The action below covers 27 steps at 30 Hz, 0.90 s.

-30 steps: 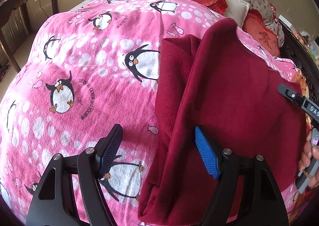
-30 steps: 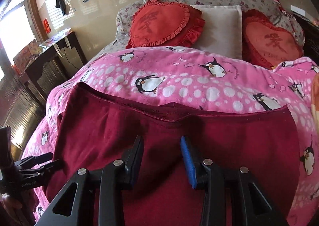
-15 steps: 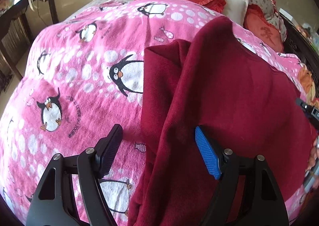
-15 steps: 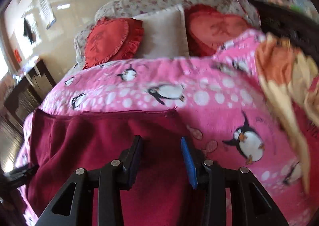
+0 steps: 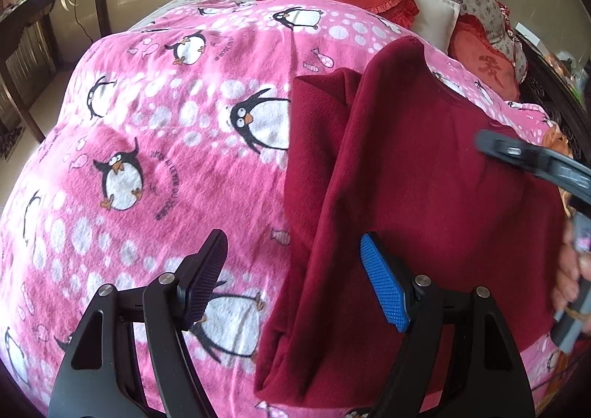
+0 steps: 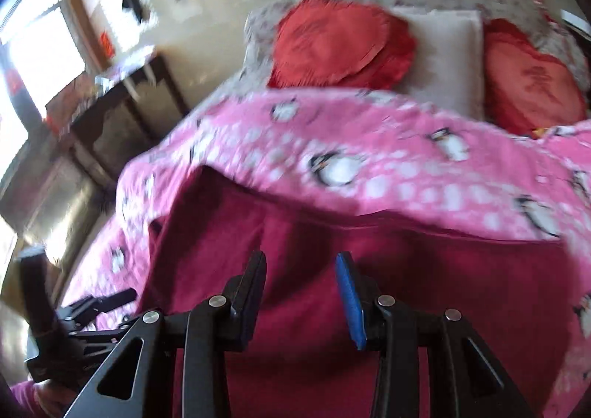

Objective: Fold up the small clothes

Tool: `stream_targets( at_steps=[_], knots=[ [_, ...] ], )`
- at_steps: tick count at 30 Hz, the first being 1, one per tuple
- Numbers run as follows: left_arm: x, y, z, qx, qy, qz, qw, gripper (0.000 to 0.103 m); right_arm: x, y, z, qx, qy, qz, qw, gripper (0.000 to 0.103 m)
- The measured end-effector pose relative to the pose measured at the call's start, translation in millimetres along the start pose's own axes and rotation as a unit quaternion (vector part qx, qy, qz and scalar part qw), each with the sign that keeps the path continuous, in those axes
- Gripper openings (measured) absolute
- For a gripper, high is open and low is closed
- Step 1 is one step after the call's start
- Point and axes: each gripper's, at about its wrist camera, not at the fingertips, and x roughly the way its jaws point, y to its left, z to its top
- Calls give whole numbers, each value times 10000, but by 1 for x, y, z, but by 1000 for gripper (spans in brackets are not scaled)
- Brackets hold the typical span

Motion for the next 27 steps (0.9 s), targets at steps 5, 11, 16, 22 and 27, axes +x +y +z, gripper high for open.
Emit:
stream_targets(
  at_steps=[5, 11, 16, 22, 27],
  knots=[
    [-3, 10, -10, -82, 38, -100, 9999, 76, 52, 34, 11, -506, 17, -537, 9973, 38],
    [-13, 22, -15, -295, 12, -286, 9992, 76, 48, 45, 21, -547, -26, -562, 9969, 38],
    [-13, 28, -22, -447, 65, -337, 9984, 76, 28, 66, 16, -591, -76, -74, 9982, 38],
    [-20, 32, -31, -557, 82, -464, 9973, 76, 74, 91, 20, -829, 232, -214, 9961, 43],
    [-20, 42, -39, -639, 78, -614, 9960, 76, 60, 101, 33, -336, 360, 272, 9984, 55]
  ],
)
